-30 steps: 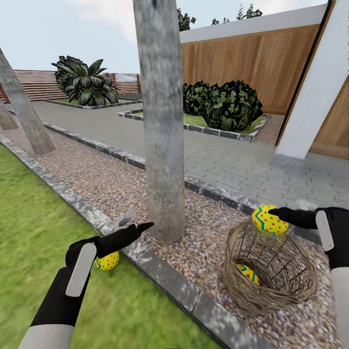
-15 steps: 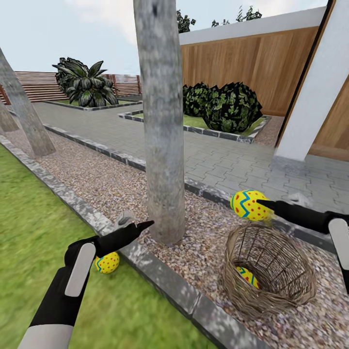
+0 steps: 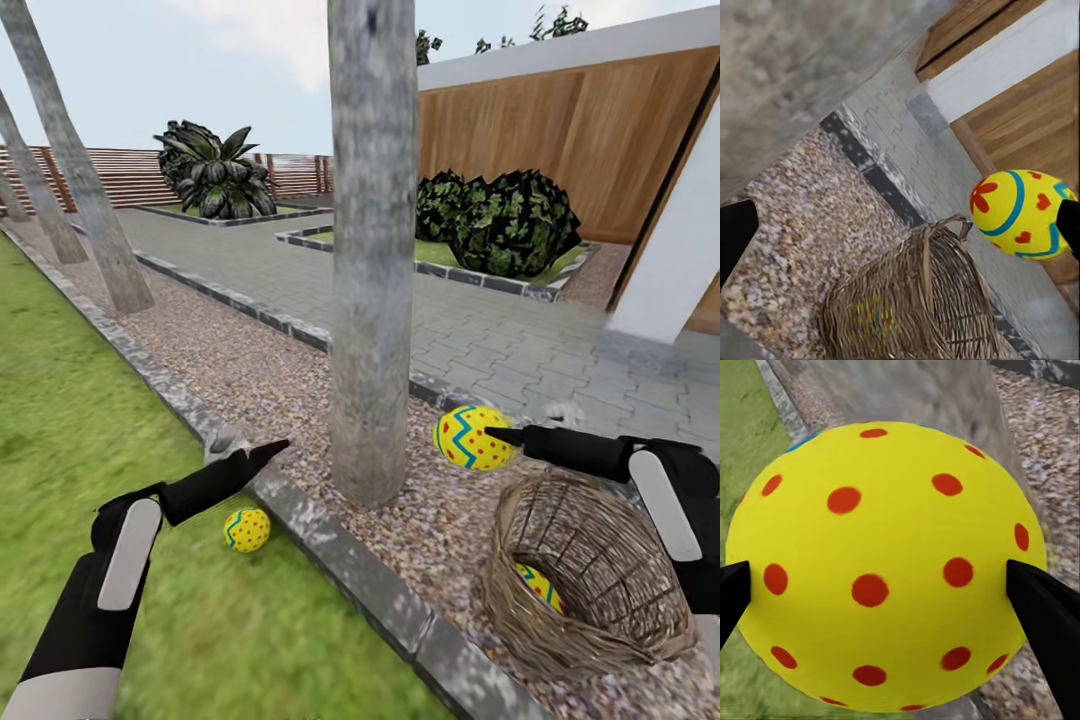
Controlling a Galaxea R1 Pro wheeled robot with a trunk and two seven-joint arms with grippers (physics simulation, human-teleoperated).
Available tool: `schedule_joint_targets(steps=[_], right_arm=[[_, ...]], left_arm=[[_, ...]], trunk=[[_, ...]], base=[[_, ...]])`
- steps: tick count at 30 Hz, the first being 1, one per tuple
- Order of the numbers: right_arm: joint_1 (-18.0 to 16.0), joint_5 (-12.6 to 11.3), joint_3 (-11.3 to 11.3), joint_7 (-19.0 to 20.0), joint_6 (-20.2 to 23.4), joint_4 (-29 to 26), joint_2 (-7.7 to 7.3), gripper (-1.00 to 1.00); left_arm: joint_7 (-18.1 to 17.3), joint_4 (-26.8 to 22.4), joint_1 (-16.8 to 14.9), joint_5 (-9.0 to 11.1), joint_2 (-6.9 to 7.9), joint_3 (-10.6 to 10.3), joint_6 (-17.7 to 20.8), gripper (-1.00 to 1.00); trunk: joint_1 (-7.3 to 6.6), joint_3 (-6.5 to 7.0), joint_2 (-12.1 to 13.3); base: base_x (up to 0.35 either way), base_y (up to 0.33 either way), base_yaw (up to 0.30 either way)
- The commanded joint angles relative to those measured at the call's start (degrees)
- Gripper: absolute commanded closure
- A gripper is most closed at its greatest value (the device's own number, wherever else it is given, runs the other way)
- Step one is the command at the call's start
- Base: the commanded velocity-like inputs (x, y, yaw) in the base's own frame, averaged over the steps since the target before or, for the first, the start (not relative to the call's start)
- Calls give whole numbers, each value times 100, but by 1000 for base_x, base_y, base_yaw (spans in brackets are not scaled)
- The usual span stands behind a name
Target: Take the three Easter eggs out of the wicker basket on the lawn in the garden, then place them on the lawn next to a single tree (choose any tree) so that all three eggs are next to the same tree and none are left in the basket.
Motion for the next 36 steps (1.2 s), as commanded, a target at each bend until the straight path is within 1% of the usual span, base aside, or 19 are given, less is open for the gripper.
schedule_joint_targets(steps=[1, 3, 6, 9, 13, 14, 15, 17, 18, 19, 20, 22, 24, 25, 28, 29, 31, 34, 36], right_arm=[[-2, 44, 107, 47, 22, -3, 2, 100], [-2, 50, 370, 13, 22, 2, 5, 100], [-2, 47, 524, -211, 18, 18, 23, 100], [-2, 44, 945, -594, 14, 34, 87, 100], [-2, 8, 1369, -834, 8, 56, 121, 100], [-2, 7, 1459, -850, 6, 71, 179, 100], [-2, 8, 1577, -917, 2, 94, 299, 100], [-2, 7, 1793, -1292, -9, 114, 507, 100], [-1, 4, 1931, -1480, -17, 143, 567, 100], [2, 4, 2239, -1720, -33, 242, 670, 100], [5, 7, 2355, -1783, -37, 329, 752, 100], [6, 15, 2444, -1830, -96, 583, 916, 100], [6, 49, 2599, -1870, -187, 771, 1012, 100], [5, 151, 2820, -1997, -297, 834, 1052, 100], [6, 218, 3171, -2328, -656, 963, 1213, 100], [6, 225, 3262, -2424, -712, 1051, 1286, 100], [6, 260, 3373, -2596, -980, 1289, 1512, 100], [7, 670, 3734, -3030, -1849, 1693, 1711, 100], [7, 778, 3832, -3220, -2249, 2008, 1919, 100]], left_arm=[[-83, 1, -5, -11, 3, 43, 38, -100], [-126, 0, -5, -11, 37, 70, 41, -100], [-146, -1, -5, -5, 105, 82, 42, -100], [-150, -4, -5, -3, 114, 98, 42, -100], [-150, -3, -5, -2, 115, 145, 44, -100], [-150, -2, -5, -2, 115, 146, 43, -100], [-150, -4, -5, -2, 115, 148, 42, -100], [-150, -2, -5, -2, 115, 148, 42, -100], [-150, -1, -5, -2, 115, 148, 42, -100], [-150, -3, -5, -2, 115, 149, 42, -100], [-150, -4, -5, -2, 115, 148, 42, -100], [-150, -3, -5, -2, 115, 149, 42, -100], [-150, -1, -5, -2, 115, 148, 42, -100], [-150, -1, -5, -2, 114, 148, 42, -100], [-150, -2, -5, -2, 110, 148, 42, -100], [-150, -1, -5, -2, 108, 148, 42, -100], [-150, -4, -5, -2, 106, 143, 42, -100], [-150, -1, -5, -2, 106, 139, 42, -100], [-150, -2, -5, -2, 106, 137, 42, -100]], trunk=[[-1, -5, -2], [-1, -5, -2], [-1, -5, -2], [-1, -5, -2], [-1, -5, -2], [-1, -5, -2], [-1, -5, -2], [-1, -5, -2], [-1, -5, -2], [-1, -5, -2], [-1, -5, -2], [-1, -5, -2], [-1, -5, -2], [-1, -5, -2], [-1, -5, -2], [-1, -5, -2], [-1, -5, -2], [-1, -5, -2], [-1, -5, -2]], base=[[0, 0, 290], [0, 0, 290], [0, 0, 290], [0, 0, 291], [0, 0, 290], [0, 0, 290], [0, 0, 290], [0, 0, 290], [0, 0, 290], [0, 0, 290], [0, 0, 290], [0, 0, 290], [0, 0, 290], [0, 0, 290], [0, 0, 290], [0, 0, 290], [0, 0, 254], [0, 0, 53], [0, 0, 7]])
